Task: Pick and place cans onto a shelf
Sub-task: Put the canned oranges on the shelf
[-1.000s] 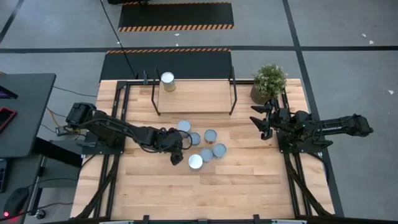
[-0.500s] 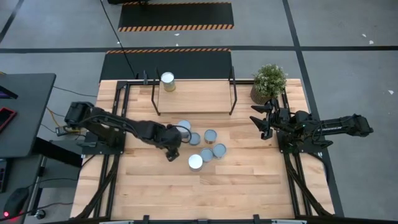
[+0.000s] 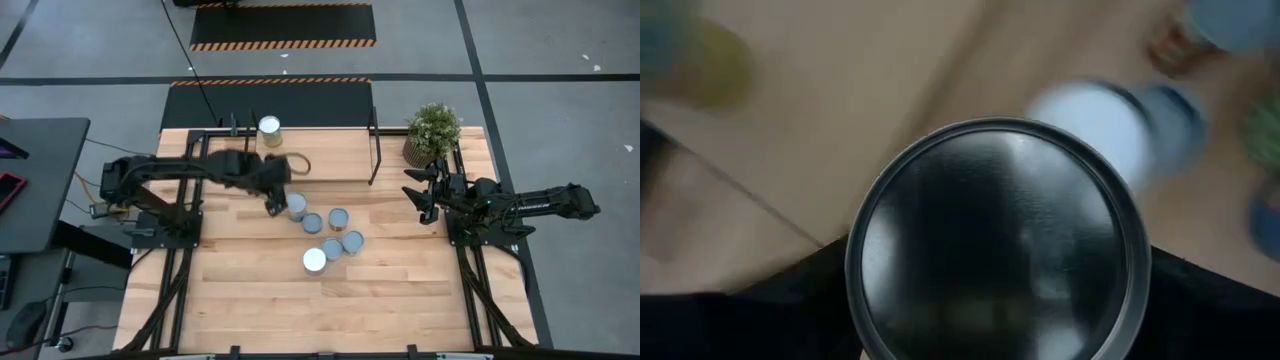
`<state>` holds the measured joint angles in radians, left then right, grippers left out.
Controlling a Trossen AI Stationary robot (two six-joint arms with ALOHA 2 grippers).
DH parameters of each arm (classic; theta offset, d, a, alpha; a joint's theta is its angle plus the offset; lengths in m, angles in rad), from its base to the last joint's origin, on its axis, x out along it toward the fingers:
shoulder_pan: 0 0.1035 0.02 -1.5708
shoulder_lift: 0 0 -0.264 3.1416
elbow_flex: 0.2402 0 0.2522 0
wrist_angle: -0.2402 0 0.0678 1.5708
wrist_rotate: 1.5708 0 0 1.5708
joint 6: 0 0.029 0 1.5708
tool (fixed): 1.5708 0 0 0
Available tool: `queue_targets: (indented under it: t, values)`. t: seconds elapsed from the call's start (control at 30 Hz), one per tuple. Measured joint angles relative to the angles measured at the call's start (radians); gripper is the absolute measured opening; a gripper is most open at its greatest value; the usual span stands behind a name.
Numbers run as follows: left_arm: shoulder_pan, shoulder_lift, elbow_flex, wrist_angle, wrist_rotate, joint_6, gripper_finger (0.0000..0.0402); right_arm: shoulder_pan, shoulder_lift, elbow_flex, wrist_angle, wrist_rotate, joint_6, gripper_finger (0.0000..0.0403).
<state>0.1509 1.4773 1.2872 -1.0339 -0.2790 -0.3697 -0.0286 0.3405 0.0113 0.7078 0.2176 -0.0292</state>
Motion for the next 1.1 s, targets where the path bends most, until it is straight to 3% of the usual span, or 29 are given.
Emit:
queue_targets:
  t: [0.17,0.3,0.63,1.1]
  values:
    - [0.096,0.002,0.007,0.101,-0.099,0.122,0.0317,0.0,0.0,0.0,0.0,0.0,-0.007,0.025]
    - [0.164,0.023,-0.03,0.22,-0.108,0.204,0.0318,0.0,0.0,0.0,0.001,0.0,-0.024,0.025]
    - [0.322,0.114,-0.034,0.266,0.04,0.258,0.0318,0.0,0.0,0.0,0.013,0.001,-0.026,0.025]
    - [0.342,0.199,-0.029,0.269,0.097,0.292,0.0328,0.0,0.0,0.0,0.014,0.003,-0.026,0.025]
